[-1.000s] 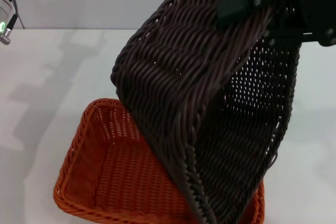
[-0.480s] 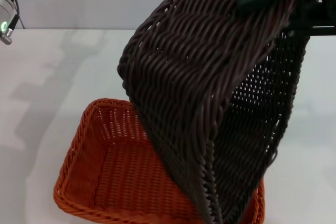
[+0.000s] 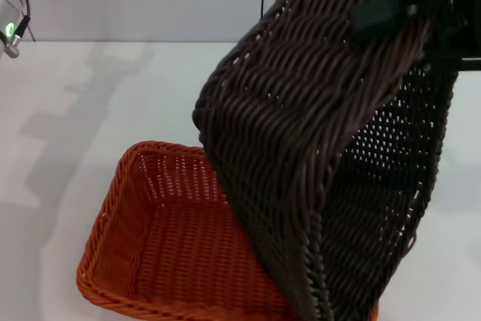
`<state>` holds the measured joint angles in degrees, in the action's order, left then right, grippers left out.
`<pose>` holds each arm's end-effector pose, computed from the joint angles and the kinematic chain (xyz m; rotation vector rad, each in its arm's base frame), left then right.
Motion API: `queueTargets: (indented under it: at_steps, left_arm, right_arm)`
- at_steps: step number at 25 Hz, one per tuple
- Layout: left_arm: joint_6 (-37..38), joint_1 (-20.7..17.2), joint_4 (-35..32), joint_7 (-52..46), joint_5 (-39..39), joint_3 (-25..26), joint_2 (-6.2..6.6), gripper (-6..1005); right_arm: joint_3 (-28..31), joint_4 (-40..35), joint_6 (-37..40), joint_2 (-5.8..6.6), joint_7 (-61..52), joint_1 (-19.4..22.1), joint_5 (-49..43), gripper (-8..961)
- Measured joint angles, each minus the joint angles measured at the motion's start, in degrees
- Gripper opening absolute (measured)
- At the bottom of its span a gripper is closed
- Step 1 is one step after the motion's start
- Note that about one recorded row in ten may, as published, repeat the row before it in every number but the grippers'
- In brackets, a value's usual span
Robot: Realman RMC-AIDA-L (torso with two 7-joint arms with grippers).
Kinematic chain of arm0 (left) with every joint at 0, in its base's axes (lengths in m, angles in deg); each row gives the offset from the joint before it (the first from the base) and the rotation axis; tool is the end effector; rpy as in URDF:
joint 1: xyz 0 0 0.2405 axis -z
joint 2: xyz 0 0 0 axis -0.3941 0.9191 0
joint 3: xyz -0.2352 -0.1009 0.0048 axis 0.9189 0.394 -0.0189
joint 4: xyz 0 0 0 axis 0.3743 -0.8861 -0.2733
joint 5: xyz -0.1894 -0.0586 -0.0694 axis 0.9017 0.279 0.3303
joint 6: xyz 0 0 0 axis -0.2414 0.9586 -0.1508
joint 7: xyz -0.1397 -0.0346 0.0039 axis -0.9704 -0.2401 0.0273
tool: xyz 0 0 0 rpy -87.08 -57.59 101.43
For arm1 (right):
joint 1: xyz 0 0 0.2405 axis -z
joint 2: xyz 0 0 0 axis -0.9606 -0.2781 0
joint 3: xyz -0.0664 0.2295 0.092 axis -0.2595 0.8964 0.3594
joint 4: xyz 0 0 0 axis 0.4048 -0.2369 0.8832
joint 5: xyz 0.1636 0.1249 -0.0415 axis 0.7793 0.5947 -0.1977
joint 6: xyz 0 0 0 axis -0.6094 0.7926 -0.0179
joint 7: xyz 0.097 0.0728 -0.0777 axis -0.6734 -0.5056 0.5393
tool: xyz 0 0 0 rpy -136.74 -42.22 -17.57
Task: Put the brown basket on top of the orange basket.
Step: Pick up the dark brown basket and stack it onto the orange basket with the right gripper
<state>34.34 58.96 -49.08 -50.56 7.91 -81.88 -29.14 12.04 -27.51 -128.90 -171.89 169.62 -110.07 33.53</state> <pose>-0.2194 0.4420 0.0785 -1.5518 -0.3141 -1.0029 0.0324 0.2795 0.1602 -2.0223 -2.0350 0.3339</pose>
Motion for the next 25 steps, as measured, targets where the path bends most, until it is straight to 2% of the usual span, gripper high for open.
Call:
queueTargets:
  at_steps: [5, 11, 20, 25]
  left_arm:
    - [-0.2, 0.4, 0.0, 0.5, 0.0, 1.6, 0.08, 820]
    - [-0.2, 1.2, 0.1, 1.2, -0.2, 1.8, 0.11, 820]
    - [-0.3, 1.6, 0.2, 1.4, -0.3, 1.6, -0.04, 820]
    - [-0.3, 1.7, 0.3, 1.4, -0.2, 1.5, -0.12, 820]
  right_arm:
    - [0.8, -2.7, 0.0, -0.3, -0.2, 2.2, 0.3, 179]
    - [0.7, -3.7, 0.0, -0.39, -1.2, 2.9, 0.4, 181]
    - [-2.3, -0.8, 0.0, -0.12, -1.4, 2.2, -1.8, 184]
    - [-4.7, 2.2, -0.1, 0.06, -1.4, 0.3, -4.5, 185]
